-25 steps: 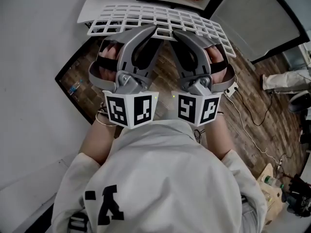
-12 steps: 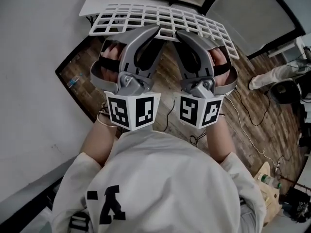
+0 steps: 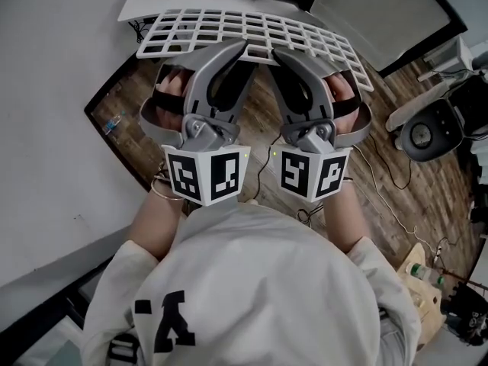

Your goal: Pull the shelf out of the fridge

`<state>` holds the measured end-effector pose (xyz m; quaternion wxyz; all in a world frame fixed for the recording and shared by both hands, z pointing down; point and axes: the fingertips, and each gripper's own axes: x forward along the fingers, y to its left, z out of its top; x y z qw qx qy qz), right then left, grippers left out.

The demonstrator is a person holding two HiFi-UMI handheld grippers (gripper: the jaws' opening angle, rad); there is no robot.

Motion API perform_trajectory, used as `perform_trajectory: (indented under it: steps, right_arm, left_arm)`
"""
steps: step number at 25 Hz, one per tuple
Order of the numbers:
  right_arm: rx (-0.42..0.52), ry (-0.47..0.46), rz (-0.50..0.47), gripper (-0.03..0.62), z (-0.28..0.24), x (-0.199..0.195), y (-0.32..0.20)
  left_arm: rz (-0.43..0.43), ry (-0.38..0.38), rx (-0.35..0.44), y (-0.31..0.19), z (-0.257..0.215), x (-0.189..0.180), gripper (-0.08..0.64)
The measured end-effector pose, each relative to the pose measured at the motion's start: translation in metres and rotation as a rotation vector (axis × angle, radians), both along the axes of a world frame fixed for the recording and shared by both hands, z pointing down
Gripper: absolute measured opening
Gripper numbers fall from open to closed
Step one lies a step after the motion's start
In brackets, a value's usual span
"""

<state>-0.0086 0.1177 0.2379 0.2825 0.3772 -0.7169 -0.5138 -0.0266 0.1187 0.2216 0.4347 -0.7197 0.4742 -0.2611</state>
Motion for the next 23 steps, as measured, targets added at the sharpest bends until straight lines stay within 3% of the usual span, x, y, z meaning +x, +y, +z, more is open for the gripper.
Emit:
perform_trajectory:
  steps: [10, 16, 23]
  right_arm:
    - [0.007, 0.009, -0.003, 0.075, 0.001, -0.007, -0.007]
    - [0.038, 0.004, -0.005, 0.075, -0.002, 0.011, 0.009]
    - [0.017, 0.011, -0.006, 0.075, 0.001, -0.016, -0.016]
  left_arm:
    - [-0.001, 0.006, 0.001, -0.007, 0.001, -0.007, 0.12]
    - [-0.003, 0.001, 0.026, 0.009, -0.001, 0.011, 0.12]
    - [-0.001, 0.007, 0.01, -0.016, 0.001, -0.016, 0.12]
